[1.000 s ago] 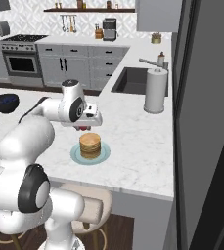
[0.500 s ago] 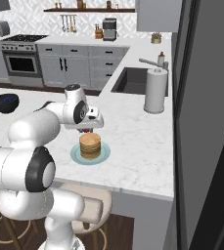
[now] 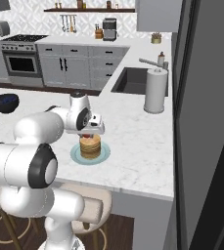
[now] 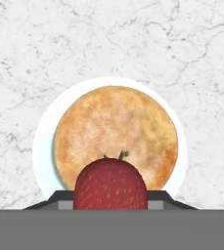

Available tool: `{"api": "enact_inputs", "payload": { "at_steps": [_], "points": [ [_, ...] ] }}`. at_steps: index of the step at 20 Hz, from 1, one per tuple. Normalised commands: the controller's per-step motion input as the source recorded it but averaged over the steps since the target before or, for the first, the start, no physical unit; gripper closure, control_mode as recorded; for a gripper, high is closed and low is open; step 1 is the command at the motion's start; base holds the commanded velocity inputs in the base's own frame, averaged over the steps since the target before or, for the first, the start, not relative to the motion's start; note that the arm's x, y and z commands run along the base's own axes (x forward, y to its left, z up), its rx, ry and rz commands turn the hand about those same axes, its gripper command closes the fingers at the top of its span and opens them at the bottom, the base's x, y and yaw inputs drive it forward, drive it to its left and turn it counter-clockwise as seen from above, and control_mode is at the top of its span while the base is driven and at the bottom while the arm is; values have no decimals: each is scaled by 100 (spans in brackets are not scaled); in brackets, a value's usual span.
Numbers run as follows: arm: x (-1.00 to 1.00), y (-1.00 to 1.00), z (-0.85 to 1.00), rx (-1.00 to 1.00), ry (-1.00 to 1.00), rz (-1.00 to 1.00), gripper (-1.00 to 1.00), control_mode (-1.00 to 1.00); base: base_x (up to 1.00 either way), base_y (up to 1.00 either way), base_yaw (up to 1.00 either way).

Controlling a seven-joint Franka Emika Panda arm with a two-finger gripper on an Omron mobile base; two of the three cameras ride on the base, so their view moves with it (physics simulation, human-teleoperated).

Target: Take the strawberry from the fridge and place it on top of the pancake, located on the dining counter.

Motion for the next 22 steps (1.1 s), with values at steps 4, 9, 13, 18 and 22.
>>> {"api": "enact_inputs", "payload": {
  "at_steps": [4,9,13,18,22],
  "points": [
    [11,0,-6,0,0,0,100,-100,0,0,0],
    [26,0,0,0,0,0,100,-100,0,0,0],
    [12,0,-5,0,0,0,100,-100,0,0,0],
    [-1,0,-7,0,1,0,100,-100,0,0,0],
    [-6,0,0,0,0,0,100,-100,0,0,0]
  ]
}}
